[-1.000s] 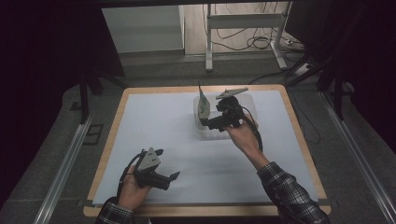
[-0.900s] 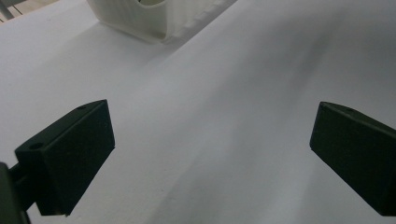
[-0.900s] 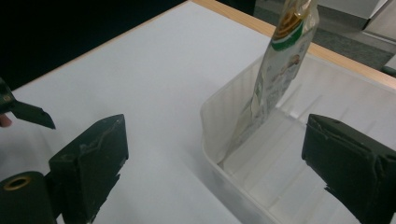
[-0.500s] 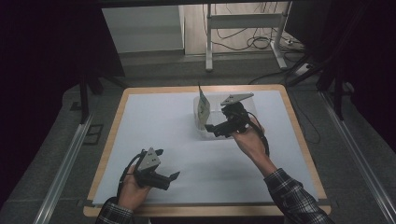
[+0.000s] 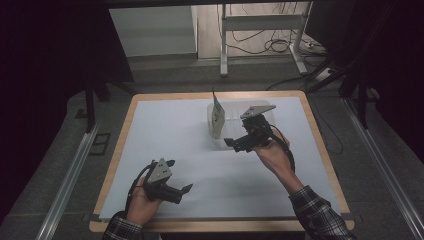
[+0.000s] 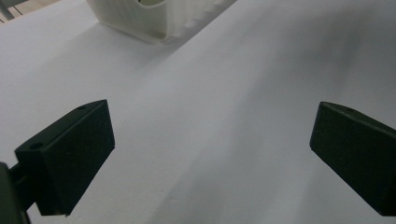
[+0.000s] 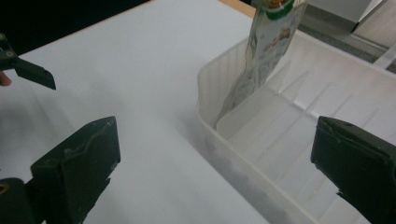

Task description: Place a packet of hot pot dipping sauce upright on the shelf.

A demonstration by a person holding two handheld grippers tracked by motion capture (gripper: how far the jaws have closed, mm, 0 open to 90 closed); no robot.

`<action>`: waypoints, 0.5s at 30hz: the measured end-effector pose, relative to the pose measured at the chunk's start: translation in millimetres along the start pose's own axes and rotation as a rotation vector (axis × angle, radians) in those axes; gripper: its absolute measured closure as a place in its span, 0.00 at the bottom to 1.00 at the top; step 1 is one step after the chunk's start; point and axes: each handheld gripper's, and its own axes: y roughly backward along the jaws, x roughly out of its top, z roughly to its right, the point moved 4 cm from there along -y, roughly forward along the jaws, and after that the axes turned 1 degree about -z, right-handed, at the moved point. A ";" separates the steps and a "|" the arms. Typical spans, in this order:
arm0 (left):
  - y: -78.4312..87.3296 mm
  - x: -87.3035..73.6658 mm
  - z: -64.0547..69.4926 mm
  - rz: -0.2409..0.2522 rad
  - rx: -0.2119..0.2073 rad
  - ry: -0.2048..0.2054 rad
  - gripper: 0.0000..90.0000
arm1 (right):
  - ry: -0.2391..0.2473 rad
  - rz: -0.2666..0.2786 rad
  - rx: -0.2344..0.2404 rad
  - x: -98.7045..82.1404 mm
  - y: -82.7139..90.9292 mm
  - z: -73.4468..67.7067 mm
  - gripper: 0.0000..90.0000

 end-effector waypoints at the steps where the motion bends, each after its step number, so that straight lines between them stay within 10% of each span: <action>1: 0.0 0.0 0.0 0.000 -0.001 -0.001 0.00 | -0.003 -0.004 -0.001 -2.7 1.0 0.2 0.02; 15: -0.9 -0.3 1.0 -0.007 -0.005 -0.005 0.00 | 0.019 -0.027 -0.019 -20.6 13.5 -0.5 0.02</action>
